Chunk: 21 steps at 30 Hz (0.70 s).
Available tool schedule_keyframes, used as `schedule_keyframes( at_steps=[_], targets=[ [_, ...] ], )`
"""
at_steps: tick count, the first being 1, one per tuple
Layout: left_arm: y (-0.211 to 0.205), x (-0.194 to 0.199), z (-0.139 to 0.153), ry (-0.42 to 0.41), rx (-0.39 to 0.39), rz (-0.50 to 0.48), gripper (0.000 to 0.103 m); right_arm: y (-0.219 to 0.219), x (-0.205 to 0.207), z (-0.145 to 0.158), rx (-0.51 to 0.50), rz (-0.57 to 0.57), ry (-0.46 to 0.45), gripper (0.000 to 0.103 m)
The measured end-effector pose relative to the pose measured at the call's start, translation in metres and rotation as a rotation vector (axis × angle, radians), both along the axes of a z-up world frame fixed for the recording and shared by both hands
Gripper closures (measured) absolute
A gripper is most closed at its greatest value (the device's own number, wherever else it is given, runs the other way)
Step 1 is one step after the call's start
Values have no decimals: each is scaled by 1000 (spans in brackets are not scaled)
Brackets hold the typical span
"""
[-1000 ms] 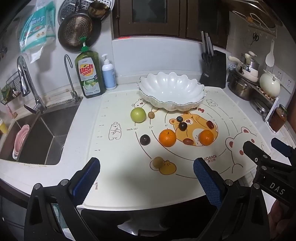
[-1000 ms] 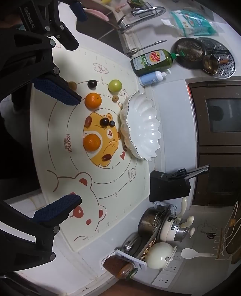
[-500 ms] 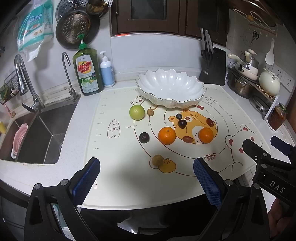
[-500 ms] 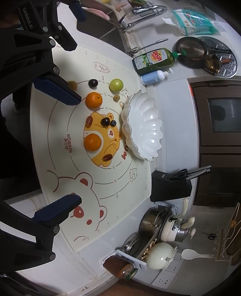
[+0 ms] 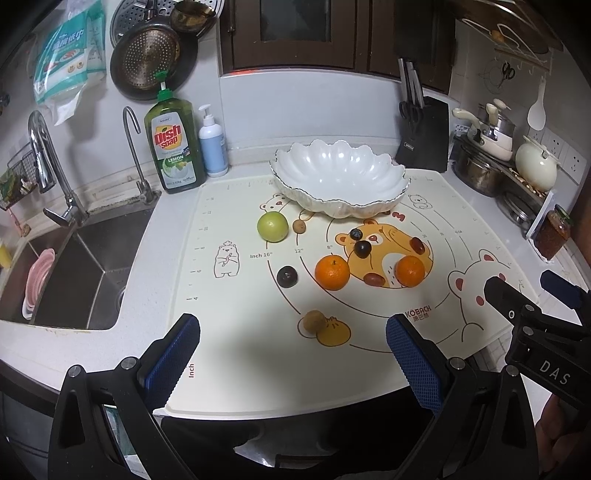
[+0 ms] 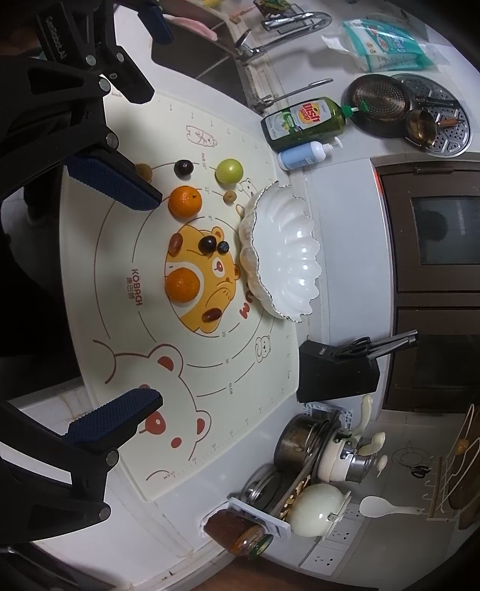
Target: Organize fruits
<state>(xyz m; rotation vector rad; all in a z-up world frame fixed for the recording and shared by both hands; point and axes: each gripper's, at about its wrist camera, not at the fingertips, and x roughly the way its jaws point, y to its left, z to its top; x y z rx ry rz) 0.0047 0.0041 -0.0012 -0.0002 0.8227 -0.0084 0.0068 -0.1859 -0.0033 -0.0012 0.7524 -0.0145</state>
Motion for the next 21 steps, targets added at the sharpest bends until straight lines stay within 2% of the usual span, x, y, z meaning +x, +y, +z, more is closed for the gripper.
schedule_keyframes(
  at_steps=[21],
  targets=[
    [-3,-2,1,-11,-6,-10,0,-1,-2,1,2,-12,-3,5]
  ],
)
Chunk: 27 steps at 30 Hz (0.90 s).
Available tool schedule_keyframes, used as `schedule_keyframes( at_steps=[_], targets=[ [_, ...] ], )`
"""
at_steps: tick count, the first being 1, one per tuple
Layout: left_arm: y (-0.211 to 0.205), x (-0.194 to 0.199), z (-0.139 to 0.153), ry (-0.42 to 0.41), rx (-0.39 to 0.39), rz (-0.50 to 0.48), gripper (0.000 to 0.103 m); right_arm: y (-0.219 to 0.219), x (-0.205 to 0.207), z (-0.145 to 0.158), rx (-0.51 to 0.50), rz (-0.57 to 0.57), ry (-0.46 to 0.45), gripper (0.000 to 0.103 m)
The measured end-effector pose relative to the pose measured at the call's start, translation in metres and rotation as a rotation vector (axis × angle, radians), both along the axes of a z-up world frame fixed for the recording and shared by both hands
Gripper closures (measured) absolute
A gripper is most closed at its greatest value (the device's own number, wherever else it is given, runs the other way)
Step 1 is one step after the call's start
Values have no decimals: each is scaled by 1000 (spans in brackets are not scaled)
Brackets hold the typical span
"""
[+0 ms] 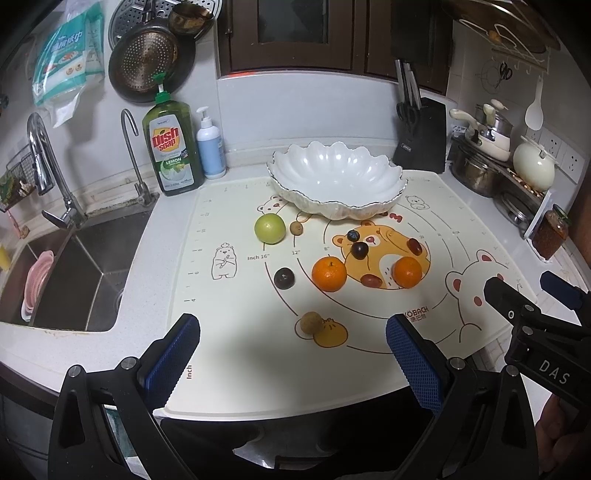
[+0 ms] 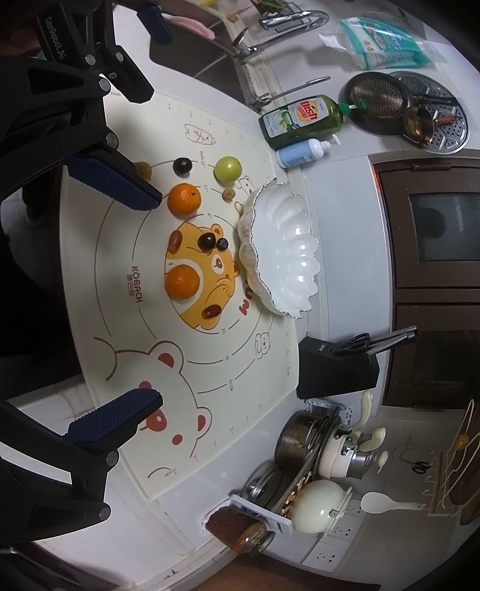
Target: Organize fruits
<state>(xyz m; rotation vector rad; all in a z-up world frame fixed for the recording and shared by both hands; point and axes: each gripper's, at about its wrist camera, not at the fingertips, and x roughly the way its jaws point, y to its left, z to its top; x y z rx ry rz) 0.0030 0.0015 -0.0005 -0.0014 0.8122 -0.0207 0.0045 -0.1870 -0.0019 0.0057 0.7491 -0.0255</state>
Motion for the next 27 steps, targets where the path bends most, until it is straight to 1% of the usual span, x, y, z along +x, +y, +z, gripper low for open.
schedule_keyframes(
  at_steps=[27],
  targets=[
    [-3,3,-2,4,8,-13,0,-5,1,0,0,-11,1,5]
  ],
)
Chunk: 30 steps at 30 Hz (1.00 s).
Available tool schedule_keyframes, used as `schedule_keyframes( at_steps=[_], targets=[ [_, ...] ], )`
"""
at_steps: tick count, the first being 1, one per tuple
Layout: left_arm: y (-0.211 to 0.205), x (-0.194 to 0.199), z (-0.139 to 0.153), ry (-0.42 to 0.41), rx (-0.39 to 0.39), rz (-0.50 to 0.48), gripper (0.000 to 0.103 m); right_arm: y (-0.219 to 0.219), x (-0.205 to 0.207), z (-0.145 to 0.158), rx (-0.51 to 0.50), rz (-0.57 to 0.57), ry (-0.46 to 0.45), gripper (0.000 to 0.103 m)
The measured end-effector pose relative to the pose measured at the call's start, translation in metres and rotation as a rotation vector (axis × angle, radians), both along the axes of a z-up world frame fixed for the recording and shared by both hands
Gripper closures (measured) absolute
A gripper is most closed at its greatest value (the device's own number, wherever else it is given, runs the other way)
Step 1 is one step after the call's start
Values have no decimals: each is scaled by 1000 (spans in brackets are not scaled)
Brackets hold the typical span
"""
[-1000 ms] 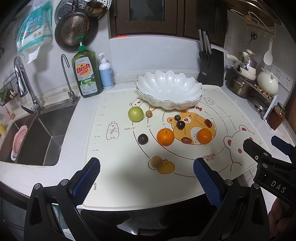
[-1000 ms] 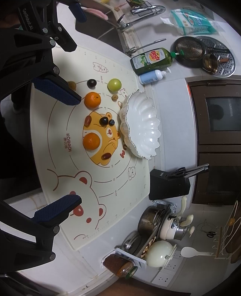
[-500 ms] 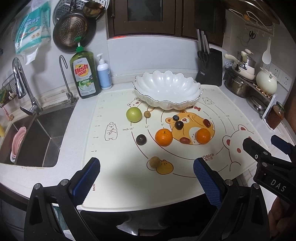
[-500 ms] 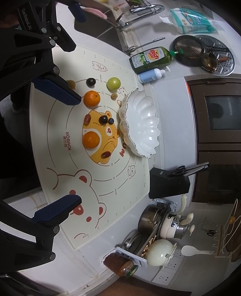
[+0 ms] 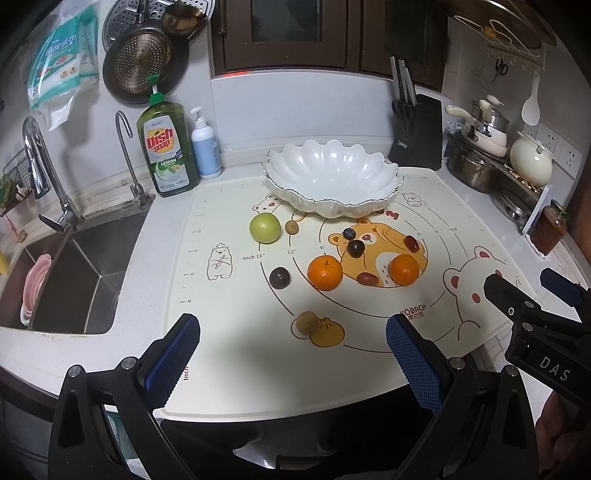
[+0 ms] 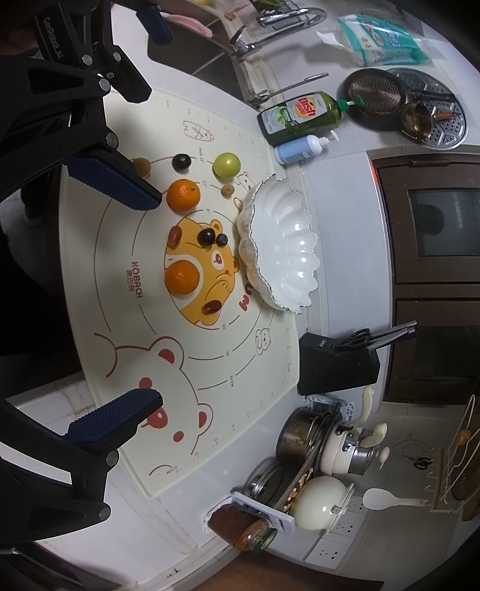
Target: Organize fruits
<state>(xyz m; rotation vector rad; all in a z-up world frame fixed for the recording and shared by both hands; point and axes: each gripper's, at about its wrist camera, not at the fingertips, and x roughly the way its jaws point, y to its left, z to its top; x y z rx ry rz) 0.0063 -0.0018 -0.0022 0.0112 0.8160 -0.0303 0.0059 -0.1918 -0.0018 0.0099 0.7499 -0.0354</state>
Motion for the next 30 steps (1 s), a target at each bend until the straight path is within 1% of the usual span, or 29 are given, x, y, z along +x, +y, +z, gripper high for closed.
schedule_keyframes(
  at_steps=[12,24,30],
  targets=[
    [-4,0,-5,-1,9,-7,0,-3,2,-5,6,-10,4,5],
    [-5,11,-23,0,4,-26,0,-3,11,-26,31,-18,1,5],
    [-5,20,-38,9,7,-32,1,-2,17,-36,30,-14,0,5]
  ],
)
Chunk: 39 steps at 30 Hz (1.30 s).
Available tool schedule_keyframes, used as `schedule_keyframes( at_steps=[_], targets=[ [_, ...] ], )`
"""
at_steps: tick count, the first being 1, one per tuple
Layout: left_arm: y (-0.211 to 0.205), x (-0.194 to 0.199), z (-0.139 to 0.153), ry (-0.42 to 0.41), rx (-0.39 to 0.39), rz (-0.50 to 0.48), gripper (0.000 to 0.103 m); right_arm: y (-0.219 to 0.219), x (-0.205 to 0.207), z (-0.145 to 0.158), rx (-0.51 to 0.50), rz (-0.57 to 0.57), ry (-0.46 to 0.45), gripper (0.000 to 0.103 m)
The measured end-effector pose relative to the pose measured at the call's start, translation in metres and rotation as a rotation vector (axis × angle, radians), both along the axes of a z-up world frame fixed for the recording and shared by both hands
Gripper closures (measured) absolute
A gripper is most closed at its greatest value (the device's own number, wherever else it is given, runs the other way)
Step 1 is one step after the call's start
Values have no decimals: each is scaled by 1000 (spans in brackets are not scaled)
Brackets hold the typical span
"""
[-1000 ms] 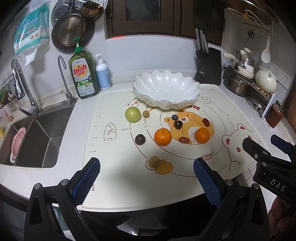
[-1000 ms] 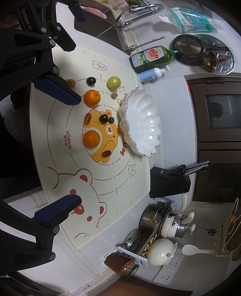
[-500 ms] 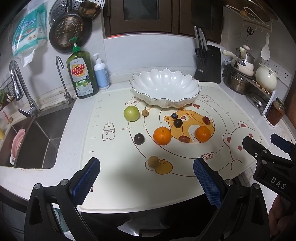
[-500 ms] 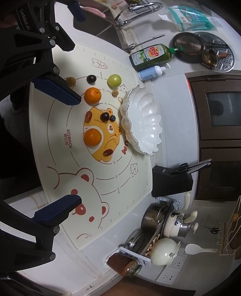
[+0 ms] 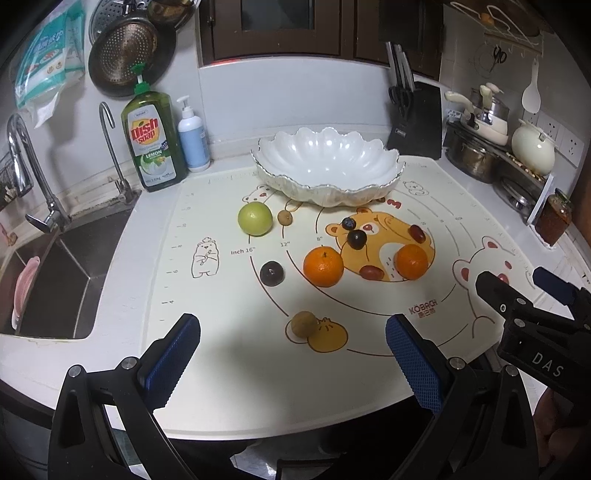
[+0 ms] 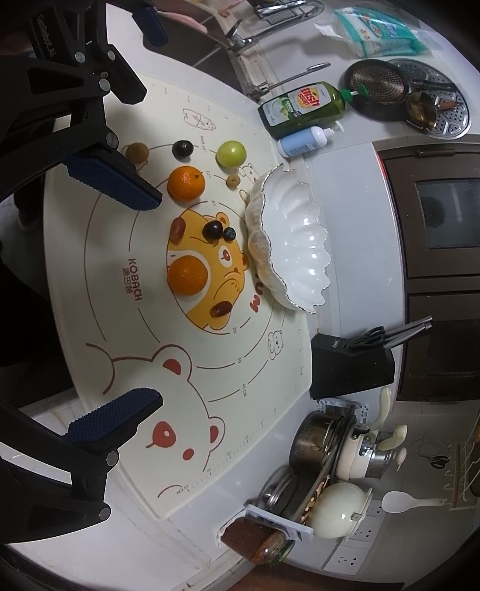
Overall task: Organize fruits
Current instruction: 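Reach the right tool to the orange and close on it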
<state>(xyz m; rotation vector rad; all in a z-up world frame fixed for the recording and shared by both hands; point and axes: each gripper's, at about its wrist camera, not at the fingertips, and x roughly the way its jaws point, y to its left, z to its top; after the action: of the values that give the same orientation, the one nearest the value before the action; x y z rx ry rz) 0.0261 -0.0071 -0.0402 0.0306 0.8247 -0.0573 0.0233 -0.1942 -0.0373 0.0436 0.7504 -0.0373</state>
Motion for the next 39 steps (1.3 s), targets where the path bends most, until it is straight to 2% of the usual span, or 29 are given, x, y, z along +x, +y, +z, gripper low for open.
schedule_keyframes(
  at_steps=[6,11,22,27,31,37,39],
  targets=[
    [-2,11,-21,16,1,-11,7,1,12,-16,-25,12,-15,5],
    [-4,23,-40,42,5,-13,23,2,24,-31,-36,22,-11,5],
    [-4,43,-76,68,2,-7,35,3,47,-59,-51,16,-1,6],
    [-2,50,-91,83,-5,-9,36,7,53,-68,-71,22,3,6],
    [-3,53,-98,96,-12,-18,42,8,57,-71,-78,23,-5,6],
    [-3,57,-99,73,-8,-17,51,8,64,-76,-65,32,-5,6],
    [-3,57,-98,68,-7,-18,54,8,67,-78,-59,36,-4,10]
  ],
)
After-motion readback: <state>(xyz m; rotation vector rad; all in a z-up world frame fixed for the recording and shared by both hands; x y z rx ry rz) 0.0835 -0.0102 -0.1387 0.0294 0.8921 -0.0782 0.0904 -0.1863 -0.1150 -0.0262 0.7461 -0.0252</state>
